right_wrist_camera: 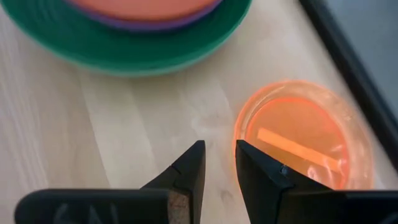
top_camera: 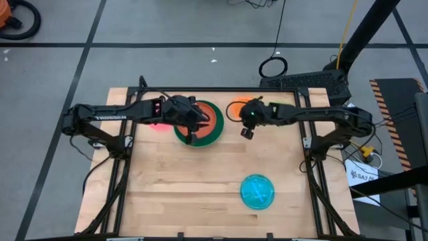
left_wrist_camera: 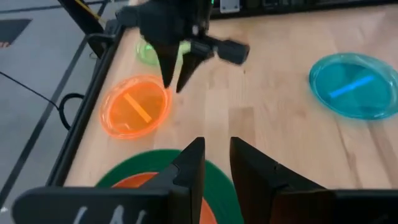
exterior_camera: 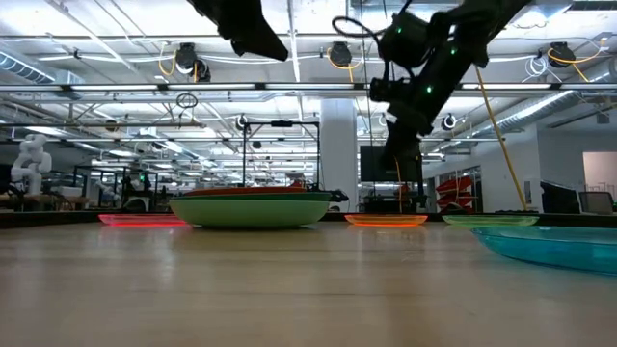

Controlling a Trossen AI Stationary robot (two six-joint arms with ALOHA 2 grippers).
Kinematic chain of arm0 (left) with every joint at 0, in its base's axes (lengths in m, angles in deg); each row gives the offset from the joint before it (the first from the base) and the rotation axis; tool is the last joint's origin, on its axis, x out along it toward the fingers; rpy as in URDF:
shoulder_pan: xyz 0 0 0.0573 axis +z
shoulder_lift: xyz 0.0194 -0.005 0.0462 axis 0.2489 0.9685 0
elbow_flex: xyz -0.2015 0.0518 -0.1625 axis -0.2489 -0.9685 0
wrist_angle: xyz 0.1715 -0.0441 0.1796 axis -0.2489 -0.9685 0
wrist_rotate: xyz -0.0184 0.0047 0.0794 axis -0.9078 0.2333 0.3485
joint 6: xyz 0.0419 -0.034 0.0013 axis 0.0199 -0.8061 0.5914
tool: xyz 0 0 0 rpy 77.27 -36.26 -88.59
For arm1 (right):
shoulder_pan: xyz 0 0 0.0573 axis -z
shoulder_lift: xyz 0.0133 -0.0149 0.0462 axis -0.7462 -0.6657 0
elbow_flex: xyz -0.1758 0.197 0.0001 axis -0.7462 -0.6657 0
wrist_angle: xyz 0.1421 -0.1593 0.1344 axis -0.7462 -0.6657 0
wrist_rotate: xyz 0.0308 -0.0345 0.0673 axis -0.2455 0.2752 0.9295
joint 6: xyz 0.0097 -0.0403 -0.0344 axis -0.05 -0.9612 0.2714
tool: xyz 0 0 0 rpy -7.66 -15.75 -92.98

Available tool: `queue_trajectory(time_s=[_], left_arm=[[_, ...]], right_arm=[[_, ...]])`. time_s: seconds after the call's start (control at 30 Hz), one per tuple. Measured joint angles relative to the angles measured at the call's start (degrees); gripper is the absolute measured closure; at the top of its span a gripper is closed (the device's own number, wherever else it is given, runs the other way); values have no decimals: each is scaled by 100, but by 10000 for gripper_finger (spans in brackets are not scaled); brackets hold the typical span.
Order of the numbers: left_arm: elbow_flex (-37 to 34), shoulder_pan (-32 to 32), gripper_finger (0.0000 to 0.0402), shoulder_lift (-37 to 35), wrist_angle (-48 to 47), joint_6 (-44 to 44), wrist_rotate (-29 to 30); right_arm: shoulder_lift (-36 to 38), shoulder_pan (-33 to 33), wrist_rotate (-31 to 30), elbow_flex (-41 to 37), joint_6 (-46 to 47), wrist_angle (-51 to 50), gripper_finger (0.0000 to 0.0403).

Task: Stack plastic plates
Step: Stack the orange plate on top of the orange plate

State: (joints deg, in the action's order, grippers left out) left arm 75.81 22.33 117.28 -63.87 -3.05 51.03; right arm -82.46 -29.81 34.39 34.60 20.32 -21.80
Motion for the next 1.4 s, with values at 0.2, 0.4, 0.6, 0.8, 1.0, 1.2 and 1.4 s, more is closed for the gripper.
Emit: queue_trajectory(time_s=[0.2, 0.4, 0.6, 0.8, 1.0, 1.2, 1.4], left_arm=[[-706, -99, 319, -629, 316, -391, -2], [-1947, -94, 319, -1789, 1295, -722, 37], [-2669, -70, 319, -2961, 1938, -636, 382], [-2680, -91, 319, -3654, 1237, -1007, 902], [-2682, -231, 319, -3729, 1142, -1032, 902], [-2682, -331, 319, -3728, 1142, -1011, 902], [-2682, -354, 319, -3728, 1150, -987, 902]], right_arm=[[-405, 362, 99, 0, -570, 65, 321], [-692, 497, 102, -9, -870, 284, 321], [-770, 510, 412, -7, -1062, 454, 311], [-828, 512, 704, -7, -876, 547, 277], [-1307, 519, 491, -9, -869, 922, 259], [-1763, 555, 52, -9, -962, 1301, 262], [-1952, 729, 98, -3, -734, 1407, 265]])
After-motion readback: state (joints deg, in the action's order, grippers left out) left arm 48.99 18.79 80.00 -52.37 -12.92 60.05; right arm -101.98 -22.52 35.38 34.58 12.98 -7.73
